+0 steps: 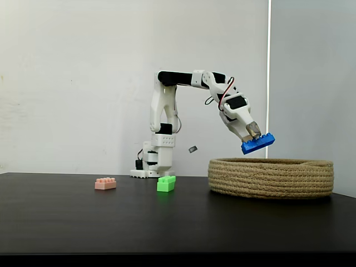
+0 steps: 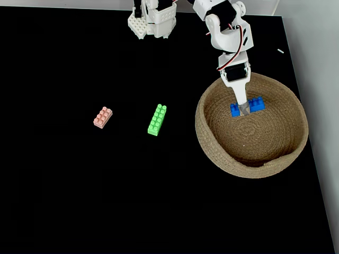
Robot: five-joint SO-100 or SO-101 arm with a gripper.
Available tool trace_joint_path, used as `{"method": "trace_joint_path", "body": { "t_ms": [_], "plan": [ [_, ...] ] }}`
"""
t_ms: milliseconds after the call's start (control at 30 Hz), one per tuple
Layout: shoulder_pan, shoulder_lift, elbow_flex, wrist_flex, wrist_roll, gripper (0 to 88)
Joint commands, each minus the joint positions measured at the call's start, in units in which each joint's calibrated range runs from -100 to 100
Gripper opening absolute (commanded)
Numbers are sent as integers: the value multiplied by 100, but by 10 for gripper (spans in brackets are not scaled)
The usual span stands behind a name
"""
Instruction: Place the lego blocks in the tray
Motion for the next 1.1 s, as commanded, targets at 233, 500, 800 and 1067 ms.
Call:
{"method": "trace_joint_path", "body": {
  "t_ms": [233,500,800,1067],
  "plan": [
    [405,-376,-104,17,-606,427],
    [339,-626,462,8,-1651,391],
    [232,-711,416,-850,-1856,385],
    [67,-926,325,-1491,-2198,399]
  ]
}}
